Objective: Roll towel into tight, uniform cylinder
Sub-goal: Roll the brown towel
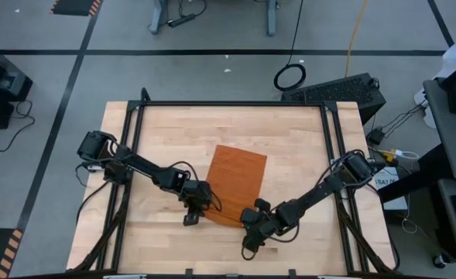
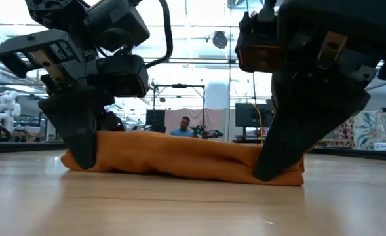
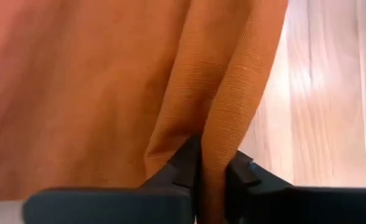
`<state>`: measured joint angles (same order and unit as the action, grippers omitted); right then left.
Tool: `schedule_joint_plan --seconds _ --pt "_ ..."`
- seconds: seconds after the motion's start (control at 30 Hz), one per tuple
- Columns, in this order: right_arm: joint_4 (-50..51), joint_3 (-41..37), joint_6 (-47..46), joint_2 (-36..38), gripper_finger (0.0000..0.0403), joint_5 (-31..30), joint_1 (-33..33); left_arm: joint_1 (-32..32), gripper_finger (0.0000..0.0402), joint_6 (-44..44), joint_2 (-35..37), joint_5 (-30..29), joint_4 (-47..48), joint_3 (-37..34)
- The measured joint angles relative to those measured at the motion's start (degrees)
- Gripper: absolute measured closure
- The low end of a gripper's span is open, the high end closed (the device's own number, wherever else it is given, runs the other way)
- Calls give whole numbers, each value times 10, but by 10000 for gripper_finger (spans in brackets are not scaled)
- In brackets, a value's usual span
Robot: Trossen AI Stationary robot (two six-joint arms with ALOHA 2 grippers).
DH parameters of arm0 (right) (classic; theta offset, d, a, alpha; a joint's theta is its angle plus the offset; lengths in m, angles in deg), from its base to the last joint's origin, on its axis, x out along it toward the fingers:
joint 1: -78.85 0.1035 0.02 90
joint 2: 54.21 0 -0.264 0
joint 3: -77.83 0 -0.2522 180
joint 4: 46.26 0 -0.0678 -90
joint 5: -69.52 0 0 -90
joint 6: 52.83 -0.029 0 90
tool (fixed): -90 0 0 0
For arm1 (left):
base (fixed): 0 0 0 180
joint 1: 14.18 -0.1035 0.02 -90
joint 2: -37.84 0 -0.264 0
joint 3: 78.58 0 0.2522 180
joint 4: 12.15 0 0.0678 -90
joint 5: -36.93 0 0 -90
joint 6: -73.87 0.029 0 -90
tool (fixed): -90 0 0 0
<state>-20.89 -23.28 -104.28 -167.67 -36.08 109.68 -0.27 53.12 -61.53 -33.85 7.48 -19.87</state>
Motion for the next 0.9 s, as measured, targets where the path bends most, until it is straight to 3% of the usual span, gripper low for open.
schedule_joint_plan --seconds 0.23,0.53,0.7,0.9 --pt "-22 -29 -53 2 393 59 -16 26 261 47 21 -39 11 -1" --pt "-47 -31 -54 0 399 130 -31 59 134 92 158 -157 136 -3" --pt "-54 -31 -64 -1 400 152 -43 156 119 116 179 -257 81 -5" --pt "-63 -31 -62 -1 400 167 -57 267 140 190 108 -413 28 -4"
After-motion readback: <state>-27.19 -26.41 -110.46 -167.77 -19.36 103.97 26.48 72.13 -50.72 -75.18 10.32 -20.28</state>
